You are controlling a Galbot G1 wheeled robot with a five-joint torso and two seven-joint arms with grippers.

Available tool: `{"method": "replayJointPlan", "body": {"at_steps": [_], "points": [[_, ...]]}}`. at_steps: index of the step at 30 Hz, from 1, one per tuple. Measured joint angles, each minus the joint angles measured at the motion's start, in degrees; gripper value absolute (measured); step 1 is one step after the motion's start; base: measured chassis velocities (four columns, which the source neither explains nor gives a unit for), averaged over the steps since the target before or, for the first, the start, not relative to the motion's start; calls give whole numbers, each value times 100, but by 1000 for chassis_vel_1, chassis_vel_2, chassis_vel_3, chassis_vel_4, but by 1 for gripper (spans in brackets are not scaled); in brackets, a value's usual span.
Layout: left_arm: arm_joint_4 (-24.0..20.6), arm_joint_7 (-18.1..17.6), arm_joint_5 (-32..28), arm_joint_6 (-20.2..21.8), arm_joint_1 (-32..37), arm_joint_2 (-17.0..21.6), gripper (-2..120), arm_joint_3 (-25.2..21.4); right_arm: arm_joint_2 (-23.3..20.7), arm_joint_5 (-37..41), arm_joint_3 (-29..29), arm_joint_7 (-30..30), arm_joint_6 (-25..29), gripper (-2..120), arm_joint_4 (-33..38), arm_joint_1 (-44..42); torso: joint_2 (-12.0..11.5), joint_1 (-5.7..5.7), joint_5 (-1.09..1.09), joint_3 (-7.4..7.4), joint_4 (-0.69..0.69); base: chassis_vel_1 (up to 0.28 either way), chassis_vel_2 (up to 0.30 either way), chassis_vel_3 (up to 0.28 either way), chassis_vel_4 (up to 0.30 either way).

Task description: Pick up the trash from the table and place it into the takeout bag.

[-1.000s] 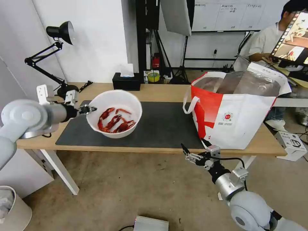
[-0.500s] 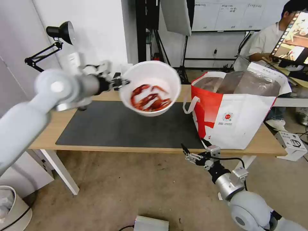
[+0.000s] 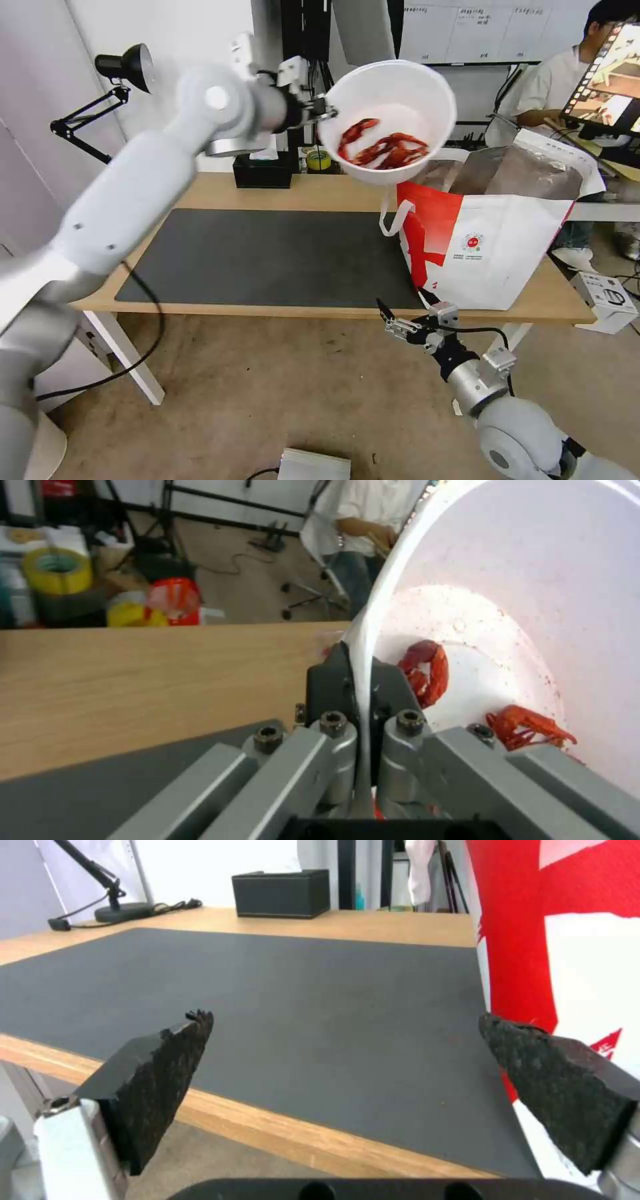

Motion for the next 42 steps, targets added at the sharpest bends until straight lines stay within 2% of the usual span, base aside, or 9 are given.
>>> {"method": "replayJointPlan", "body": {"at_steps": [2,6,8,13,18,27,32,38,42], "points": [[54,1,23,0,-23,-73,0,9,0,0,0,0,0,100,0,0,0,0,0,0,1,0,0,0,0],[431,5,198,0,-152,-560,0,84,0,0,0,0,0,100,0,0,1,0,-1,0,2,0,0,0,0],[830,6,369,0,-236,-989,0,188,0,0,0,0,0,100,0,0,1,0,0,0,0,0,0,0,0],[1291,-21,555,2,-302,-1474,0,346,0,0,0,0,0,100,0,0,1,0,1,0,0,0,0,0,0],[1723,-409,736,-134,-321,-1961,0,492,0,0,0,0,0,100,0,0,1,-1,0,0,-1,0,0,0,0],[1685,-418,1813,-818,-124,-2018,0,953,0,0,0,0,0,100,0,0,1,-1,-1,0,2,0,0,0,0],[1364,-189,2350,-1116,-55,-1742,0,1316,0,0,0,0,0,100,0,0,1,-1,-1,0,0,0,0,0,0],[875,190,2429,-968,-19,-1336,0,1603,0,0,0,0,0,100,0,0,1,-1,-2,-1,3,0,0,0,0],[568,520,2373,-622,-12,-1141,0,1733,0,0,0,0,0,100,0,0,1,-1,-2,0,2,0,0,0,0]]}}
